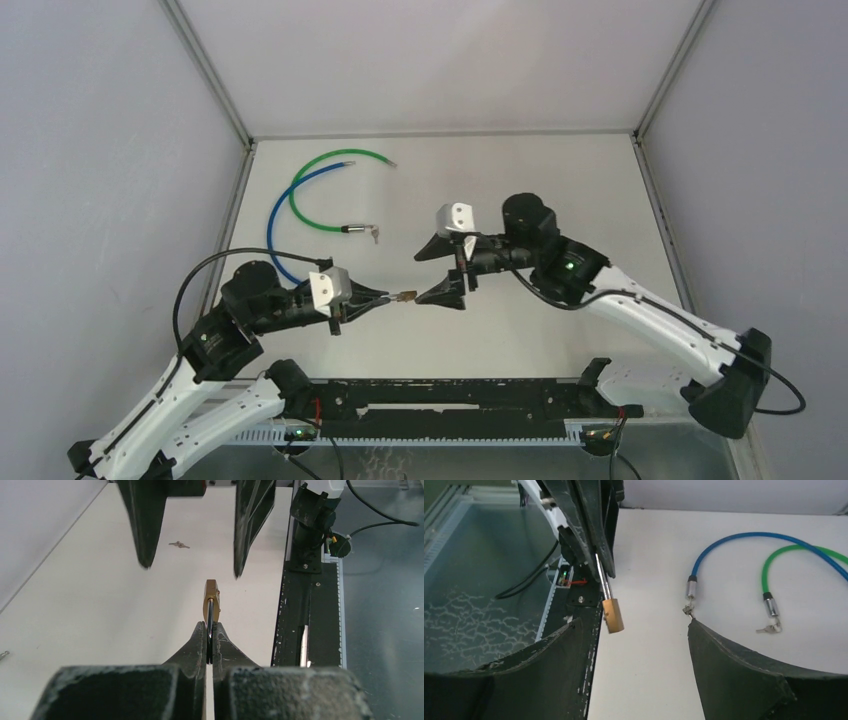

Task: Lock with the key
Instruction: Place the lock at the center of the board.

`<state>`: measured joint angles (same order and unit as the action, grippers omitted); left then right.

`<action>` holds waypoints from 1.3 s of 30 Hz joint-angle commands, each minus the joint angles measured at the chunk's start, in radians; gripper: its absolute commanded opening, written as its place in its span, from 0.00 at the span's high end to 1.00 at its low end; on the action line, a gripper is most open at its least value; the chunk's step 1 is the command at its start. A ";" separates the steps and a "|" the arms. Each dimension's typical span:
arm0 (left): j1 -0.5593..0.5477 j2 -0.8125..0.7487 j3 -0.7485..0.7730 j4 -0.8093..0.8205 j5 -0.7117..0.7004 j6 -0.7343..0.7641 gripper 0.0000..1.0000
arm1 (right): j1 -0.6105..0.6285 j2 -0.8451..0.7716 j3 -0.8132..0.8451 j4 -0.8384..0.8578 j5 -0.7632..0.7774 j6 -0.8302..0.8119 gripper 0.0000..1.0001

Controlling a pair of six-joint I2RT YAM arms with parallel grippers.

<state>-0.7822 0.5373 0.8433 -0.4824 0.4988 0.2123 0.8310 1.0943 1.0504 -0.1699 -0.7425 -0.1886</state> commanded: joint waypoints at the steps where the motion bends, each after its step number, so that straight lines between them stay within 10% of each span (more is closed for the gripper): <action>1: 0.003 0.012 0.006 0.016 0.032 0.009 1.00 | 0.030 0.078 0.067 -0.041 -0.069 -0.120 0.18; 14: 0.003 0.029 0.008 0.038 0.028 0.001 1.00 | 0.094 0.131 0.067 0.036 -0.065 -0.073 0.47; 22: 0.003 0.023 0.004 0.057 0.007 -0.024 1.00 | 0.095 0.166 0.117 -0.059 -0.035 -0.089 1.00; 24: 0.003 0.018 -0.001 0.062 -0.003 -0.030 1.00 | 0.071 0.167 0.121 -0.066 -0.053 -0.048 1.00; 25: 0.003 0.013 -0.008 0.076 -0.031 -0.045 0.91 | 0.043 0.167 0.120 -0.064 -0.056 -0.008 1.00; 28: 0.003 0.003 -0.021 0.096 -0.115 -0.082 0.03 | -0.076 0.173 0.077 -0.027 -0.033 0.162 1.00; 39: 0.004 0.001 -0.042 0.111 -0.386 -0.040 0.00 | -0.646 0.368 -0.289 0.084 0.127 0.757 1.00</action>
<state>-0.7792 0.5320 0.8215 -0.4202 0.2256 0.1596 0.2852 1.4033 0.8444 -0.1230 -0.6865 0.3569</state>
